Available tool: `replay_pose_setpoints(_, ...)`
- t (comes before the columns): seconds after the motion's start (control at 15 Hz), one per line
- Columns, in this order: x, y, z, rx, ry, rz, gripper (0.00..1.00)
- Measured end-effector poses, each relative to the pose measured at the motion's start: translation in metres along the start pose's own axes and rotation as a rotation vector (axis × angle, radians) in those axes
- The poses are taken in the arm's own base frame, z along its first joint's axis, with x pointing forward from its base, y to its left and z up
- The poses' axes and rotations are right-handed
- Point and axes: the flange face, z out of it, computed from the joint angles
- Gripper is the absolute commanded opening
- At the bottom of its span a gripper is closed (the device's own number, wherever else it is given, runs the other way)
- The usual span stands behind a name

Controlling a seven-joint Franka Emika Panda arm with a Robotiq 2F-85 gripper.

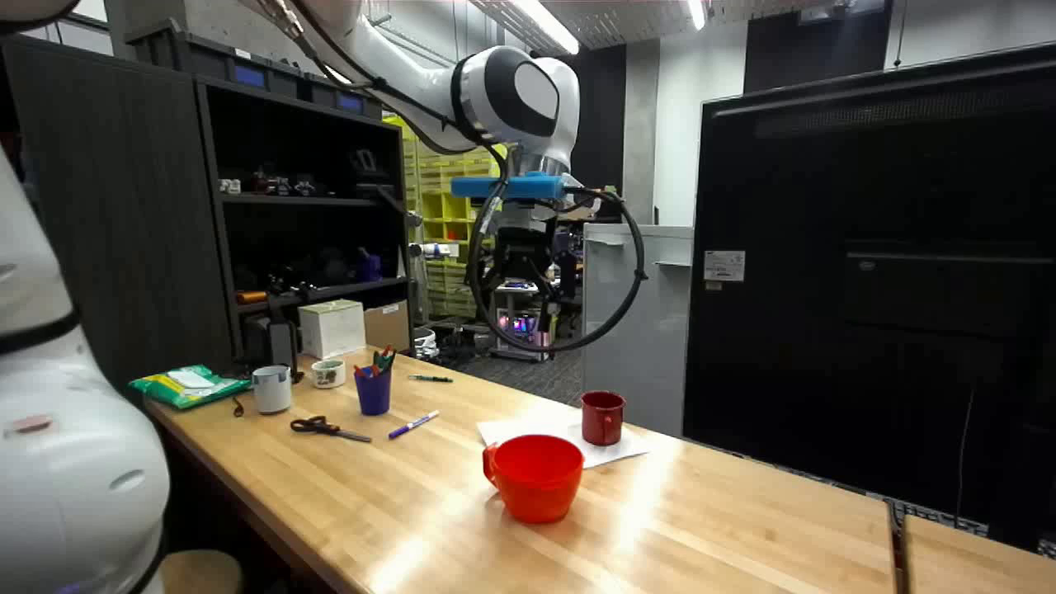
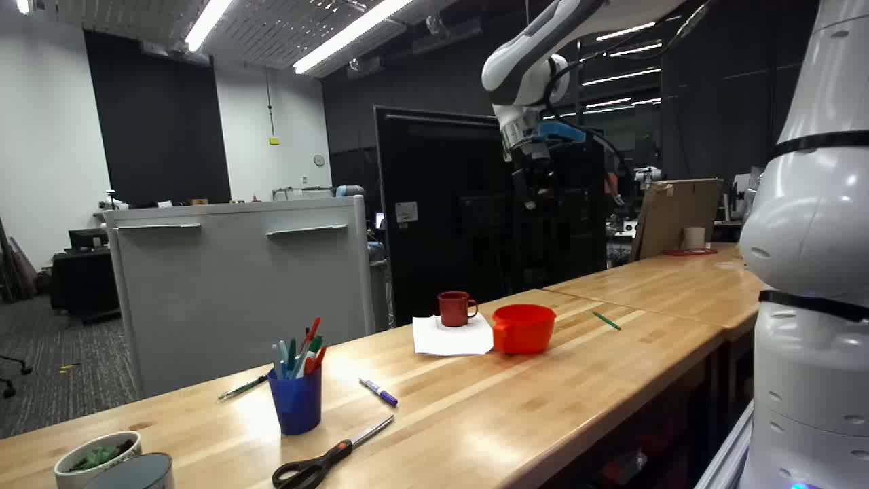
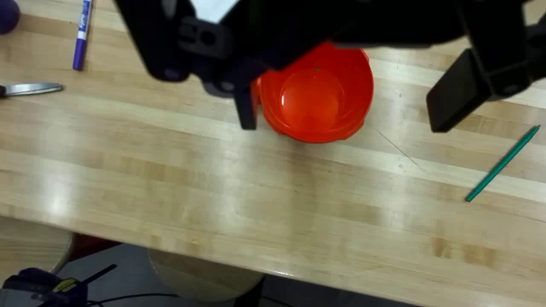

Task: Put the green pen in the blue cup.

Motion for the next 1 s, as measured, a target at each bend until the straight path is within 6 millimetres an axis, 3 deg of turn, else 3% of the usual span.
replay_pose_setpoints(0.4,0.0,0.001,0.0,0.0,0.0,0.007,1.0)
replay_pose_setpoints(0.6,0.004,0.005,0.006,0.042,-0.001,0.101,1.0)
replay_pose_setpoints(1.0,0.041,0.037,0.041,0.194,0.049,0.393,1.0)
